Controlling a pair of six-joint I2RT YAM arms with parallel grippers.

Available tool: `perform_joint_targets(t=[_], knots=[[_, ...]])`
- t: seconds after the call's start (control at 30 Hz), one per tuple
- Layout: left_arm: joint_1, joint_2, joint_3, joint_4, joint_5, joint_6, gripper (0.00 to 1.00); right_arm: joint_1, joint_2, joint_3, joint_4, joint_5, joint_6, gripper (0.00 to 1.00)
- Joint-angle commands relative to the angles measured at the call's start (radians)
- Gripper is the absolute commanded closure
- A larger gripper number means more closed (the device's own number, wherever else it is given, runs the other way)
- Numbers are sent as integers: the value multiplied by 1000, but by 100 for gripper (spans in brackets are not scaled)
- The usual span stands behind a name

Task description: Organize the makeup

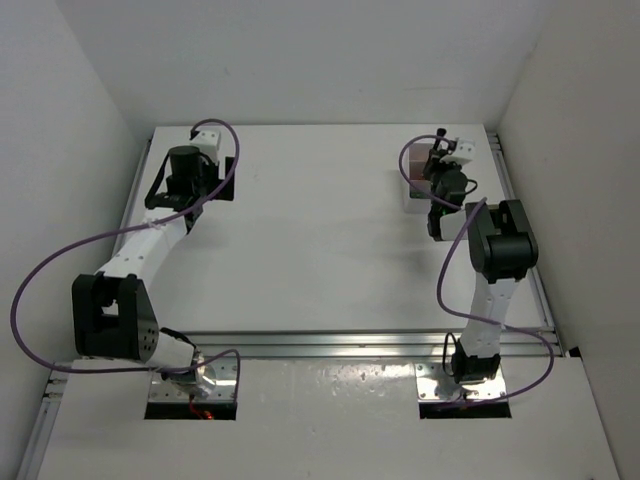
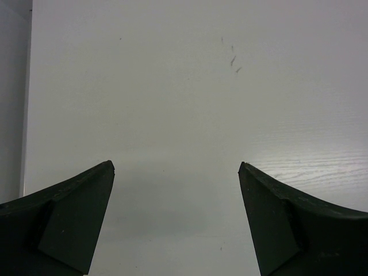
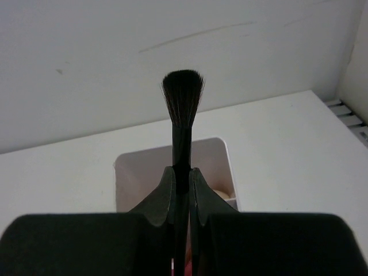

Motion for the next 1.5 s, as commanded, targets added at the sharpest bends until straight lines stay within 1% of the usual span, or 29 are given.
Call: perform_joint_targets(t=[0.0,0.17,0.2,0.27,0.37,0.4,0.47,0.5,0.57,0.6,0.7,0.77,0.8,0.83,0.87,0.9,0.93,0.97,1.0,1.03,1.07,1.1,1.13,1.17,1.2,1.23,1.3,1.33,1.47], knots=[[-8,-1,45,3,-5,3,5,-1,51,36,167,-18,76,100],[-8,8,56,3,-5,14,5,0,59,60,171,-45,82,99],[-8,8,56,3,-5,14,5,5,54,33,171,-39,96,96],[-8,8,56,3,-5,5,5,5,30,7,174,-33,125,80],[-8,8,56,3,13,5,5,17,-6,-55,174,-35,118,70],[-8,8,56,3,13,5,5,20,-23,-68,176,-36,110,65],[-8,8,56,3,24,5,5,23,-49,-84,174,-42,85,62],[-8,8,56,3,24,5,5,23,-70,-90,174,-47,81,56],[-8,17,56,3,33,5,5,26,-87,-107,176,-49,67,49],[-8,17,56,3,33,5,5,26,-113,-113,176,-41,59,44],[-8,17,56,3,44,5,5,35,-161,-148,173,2,-20,41],[-8,17,47,3,44,5,5,51,-214,-167,164,82,-60,37],[-8,8,47,3,53,5,5,55,-231,-173,126,105,-124,35],[-8,8,35,3,53,5,5,60,-268,-174,104,175,-143,34],[-8,8,35,3,53,5,5,60,-311,-176,81,197,-157,34],[-8,-3,26,12,53,5,5,60,-332,-174,-13,232,-192,32],[-8,-3,12,22,64,5,5,63,-407,-173,-60,263,-203,30],[-8,-14,12,23,64,5,5,60,-434,-173,-103,275,-218,28],[-8,-14,-5,36,64,5,5,51,-461,-150,-325,286,-222,26],[-8,-14,-23,52,64,5,5,45,-516,-133,-424,281,-194,23],[-8,-26,-24,52,64,5,5,16,-561,-84,-655,224,-167,17],[-8,-26,-40,65,64,5,5,-26,-582,-19,-906,200,-133,14],[-8,-37,-60,78,64,-4,5,-35,-605,20,-1019,168,-22,12],[-8,-37,-71,78,64,-4,5,-129,-618,118,-1238,80,10,7],[-8,-46,-92,91,64,-4,5,-152,-624,141,-1410,53,53,5],[-8,-46,-93,108,64,-16,5,-170,-627,169,-1527,30,62,2],[-8,-57,-128,128,64,-30,5,-225,-655,174,-1615,-16,65,0],[-8,-57,-140,147,74,-43,5,-233,-662,159,-1707,-24,70,0],[-20,-78,-203,187,85,-63,5,-319,-748,93,-1818,-87,125,0]])
